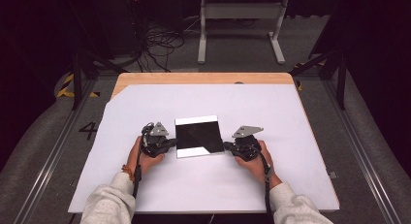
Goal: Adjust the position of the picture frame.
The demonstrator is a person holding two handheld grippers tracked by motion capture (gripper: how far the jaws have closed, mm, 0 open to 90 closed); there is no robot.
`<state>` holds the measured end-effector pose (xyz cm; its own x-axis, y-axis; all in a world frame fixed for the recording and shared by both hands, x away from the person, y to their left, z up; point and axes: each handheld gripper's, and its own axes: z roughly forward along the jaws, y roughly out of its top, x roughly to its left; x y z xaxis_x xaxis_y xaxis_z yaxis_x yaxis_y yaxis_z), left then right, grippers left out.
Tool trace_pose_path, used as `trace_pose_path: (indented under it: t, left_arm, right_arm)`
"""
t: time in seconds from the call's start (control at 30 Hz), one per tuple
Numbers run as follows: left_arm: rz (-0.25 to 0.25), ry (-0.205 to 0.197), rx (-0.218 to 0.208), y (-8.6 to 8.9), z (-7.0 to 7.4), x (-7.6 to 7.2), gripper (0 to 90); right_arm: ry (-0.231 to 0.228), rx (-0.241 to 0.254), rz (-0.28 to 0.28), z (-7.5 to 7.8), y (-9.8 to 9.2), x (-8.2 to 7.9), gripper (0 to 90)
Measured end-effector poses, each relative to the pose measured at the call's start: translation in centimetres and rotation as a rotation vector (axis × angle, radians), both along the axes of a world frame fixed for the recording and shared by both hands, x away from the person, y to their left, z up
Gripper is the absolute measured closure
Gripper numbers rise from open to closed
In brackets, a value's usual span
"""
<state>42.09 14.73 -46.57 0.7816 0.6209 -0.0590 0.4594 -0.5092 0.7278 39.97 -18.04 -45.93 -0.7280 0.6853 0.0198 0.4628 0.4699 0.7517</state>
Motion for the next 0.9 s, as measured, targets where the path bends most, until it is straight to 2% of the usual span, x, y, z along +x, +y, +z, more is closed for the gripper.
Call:
trace_pose_path:
  t: [0.1, 0.7, 0.9]
  left_arm:
    - [-0.002, 0.007, -0.013, 0.0, -0.1, 0.0, 89.8]
    - [-0.061, -0.02, 0.005, -1.2, 0.0, 0.1, 89.9]
    - [-0.084, -0.005, -0.002, -1.7, 0.0, 0.2, 89.9]
  right_arm:
    - [-0.002, -0.004, -0.003, 0.0, -0.1, -0.1, 90.0]
    - [0.02, -0.003, 0.018, 0.1, -1.3, -1.2, 90.0]
    - [0.022, 0.001, 0.02, 0.1, -1.9, -1.6, 90.0]
